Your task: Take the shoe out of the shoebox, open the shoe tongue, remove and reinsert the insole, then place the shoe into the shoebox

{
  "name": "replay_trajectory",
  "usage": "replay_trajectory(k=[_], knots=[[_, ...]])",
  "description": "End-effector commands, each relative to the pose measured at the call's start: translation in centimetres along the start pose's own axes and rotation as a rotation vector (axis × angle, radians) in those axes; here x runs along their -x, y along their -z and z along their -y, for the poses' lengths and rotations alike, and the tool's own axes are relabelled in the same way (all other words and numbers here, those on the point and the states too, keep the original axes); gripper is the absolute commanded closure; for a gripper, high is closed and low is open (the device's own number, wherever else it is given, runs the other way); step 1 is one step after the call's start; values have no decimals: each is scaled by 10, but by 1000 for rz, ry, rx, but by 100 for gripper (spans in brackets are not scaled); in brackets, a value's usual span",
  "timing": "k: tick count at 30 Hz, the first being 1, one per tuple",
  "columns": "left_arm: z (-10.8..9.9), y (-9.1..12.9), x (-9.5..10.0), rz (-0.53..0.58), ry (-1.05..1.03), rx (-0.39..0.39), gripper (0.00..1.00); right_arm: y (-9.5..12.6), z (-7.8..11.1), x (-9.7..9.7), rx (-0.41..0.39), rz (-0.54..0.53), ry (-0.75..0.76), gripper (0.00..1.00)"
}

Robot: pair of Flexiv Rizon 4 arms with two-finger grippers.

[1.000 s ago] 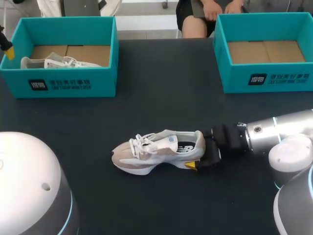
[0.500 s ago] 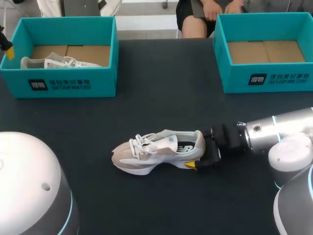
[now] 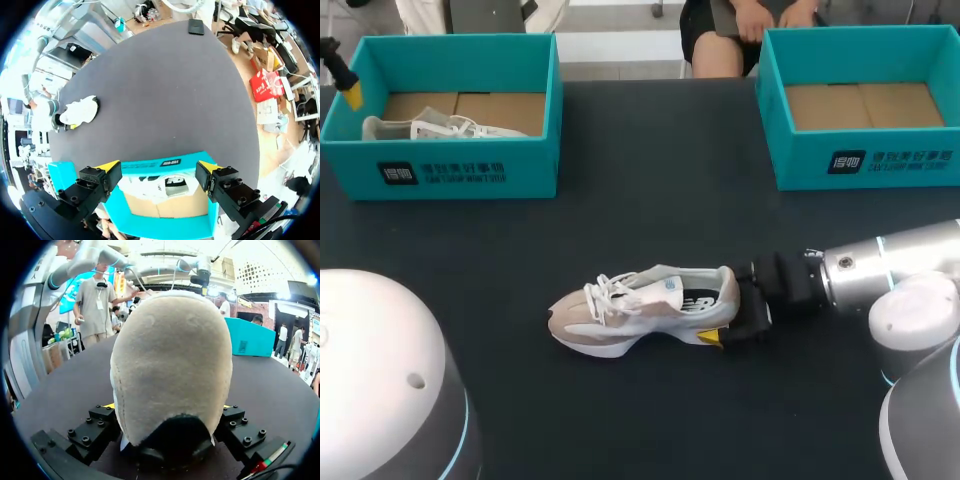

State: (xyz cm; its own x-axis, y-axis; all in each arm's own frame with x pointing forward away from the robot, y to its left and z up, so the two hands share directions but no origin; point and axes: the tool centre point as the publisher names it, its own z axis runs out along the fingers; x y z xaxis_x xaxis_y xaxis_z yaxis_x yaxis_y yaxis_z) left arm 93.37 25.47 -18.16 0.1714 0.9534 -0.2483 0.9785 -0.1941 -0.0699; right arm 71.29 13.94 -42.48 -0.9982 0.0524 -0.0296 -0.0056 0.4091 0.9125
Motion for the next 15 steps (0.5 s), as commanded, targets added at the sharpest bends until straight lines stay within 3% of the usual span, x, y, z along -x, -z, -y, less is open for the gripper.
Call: replay_trajectory(k=[1, 2, 3, 4, 5, 7, 8, 9, 15], knots=[[15, 10, 41, -70, 325, 24, 0, -3, 1, -1, -3, 0, -1, 100], [16, 12, 46, 24, 342, 27, 0, -3, 1, -1, -3, 0, -1, 100], [15, 12, 52, -48, 531, 21, 0, -3, 1, -1, -3, 0, -1, 100], [16, 12, 60, -35, 547, 59, 0, -3, 1, -1, -3, 0, -1, 100], [20, 12, 65, -64, 707, 99, 0, -3, 1, -1, -3, 0, -1, 100], [20, 11, 74, -33, 925, 79, 0, -3, 1, -1, -3, 0, -1, 100], [19, 7, 78, -118, 1086, 137, 0, -3, 1, -1, -3, 0, -1, 100], [21, 7, 81, -51, 1129, 119, 0, -3, 1, -1, -3, 0, -1, 100], [21, 7, 81, -51, 1129, 119, 0, -3, 1, -1, -3, 0, -1, 100]])
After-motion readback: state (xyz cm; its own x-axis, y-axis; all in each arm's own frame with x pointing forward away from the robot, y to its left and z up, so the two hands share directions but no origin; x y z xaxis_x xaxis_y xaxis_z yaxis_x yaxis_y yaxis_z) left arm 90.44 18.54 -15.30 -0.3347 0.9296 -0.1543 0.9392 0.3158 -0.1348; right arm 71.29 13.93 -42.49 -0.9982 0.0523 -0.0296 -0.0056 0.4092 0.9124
